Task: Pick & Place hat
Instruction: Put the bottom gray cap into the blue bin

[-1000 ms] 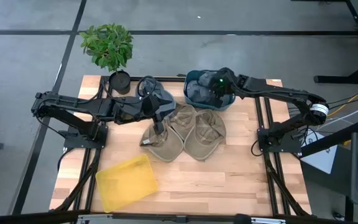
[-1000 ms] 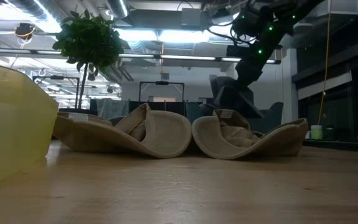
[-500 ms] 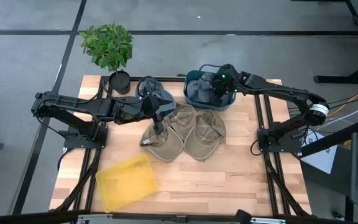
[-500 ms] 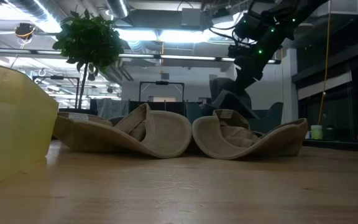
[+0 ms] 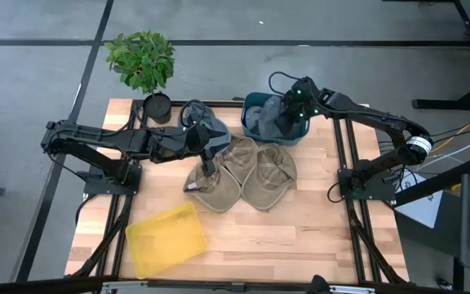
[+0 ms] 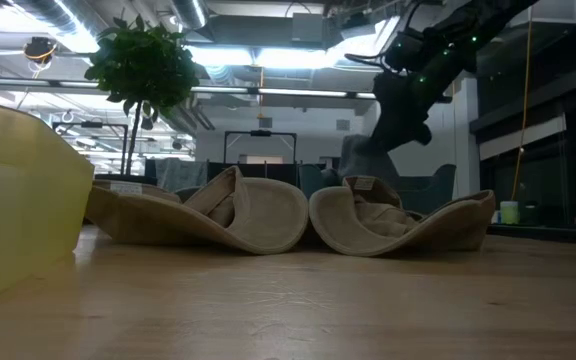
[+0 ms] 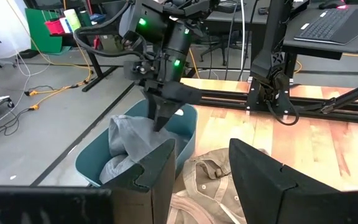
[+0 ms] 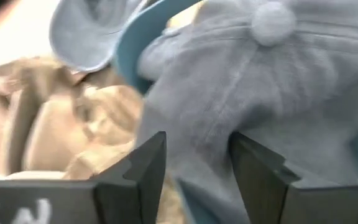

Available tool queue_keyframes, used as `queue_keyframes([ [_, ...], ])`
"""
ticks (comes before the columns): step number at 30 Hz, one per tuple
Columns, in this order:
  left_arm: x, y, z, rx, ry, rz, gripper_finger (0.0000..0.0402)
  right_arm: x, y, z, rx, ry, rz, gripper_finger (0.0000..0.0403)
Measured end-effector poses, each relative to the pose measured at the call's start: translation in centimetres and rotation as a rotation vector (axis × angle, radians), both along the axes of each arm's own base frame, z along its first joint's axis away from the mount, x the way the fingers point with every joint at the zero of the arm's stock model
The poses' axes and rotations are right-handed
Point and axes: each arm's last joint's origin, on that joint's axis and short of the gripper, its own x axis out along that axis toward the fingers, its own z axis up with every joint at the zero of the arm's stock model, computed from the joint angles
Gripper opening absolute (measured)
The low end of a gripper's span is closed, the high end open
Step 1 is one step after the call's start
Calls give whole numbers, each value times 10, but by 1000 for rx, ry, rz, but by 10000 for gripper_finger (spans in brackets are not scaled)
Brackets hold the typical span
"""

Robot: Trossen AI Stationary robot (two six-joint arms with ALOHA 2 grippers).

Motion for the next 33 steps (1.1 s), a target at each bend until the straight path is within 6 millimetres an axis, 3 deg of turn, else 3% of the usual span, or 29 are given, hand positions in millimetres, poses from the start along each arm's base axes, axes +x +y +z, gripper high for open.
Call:
queue_keyframes([
  [10,0,0,0,-2,-1,-3,145,7,7,2,49,-65,91,187],
  [20,0,0,0,-4,-1,-4,145,0,8,28,-53,-146,-77,151],
  [25,0,0,0,-17,-7,0,145,0,20,39,-26,-201,-94,143],
  [33,0,0,0,-17,-8,3,145,18,48,38,26,-203,-149,142],
])
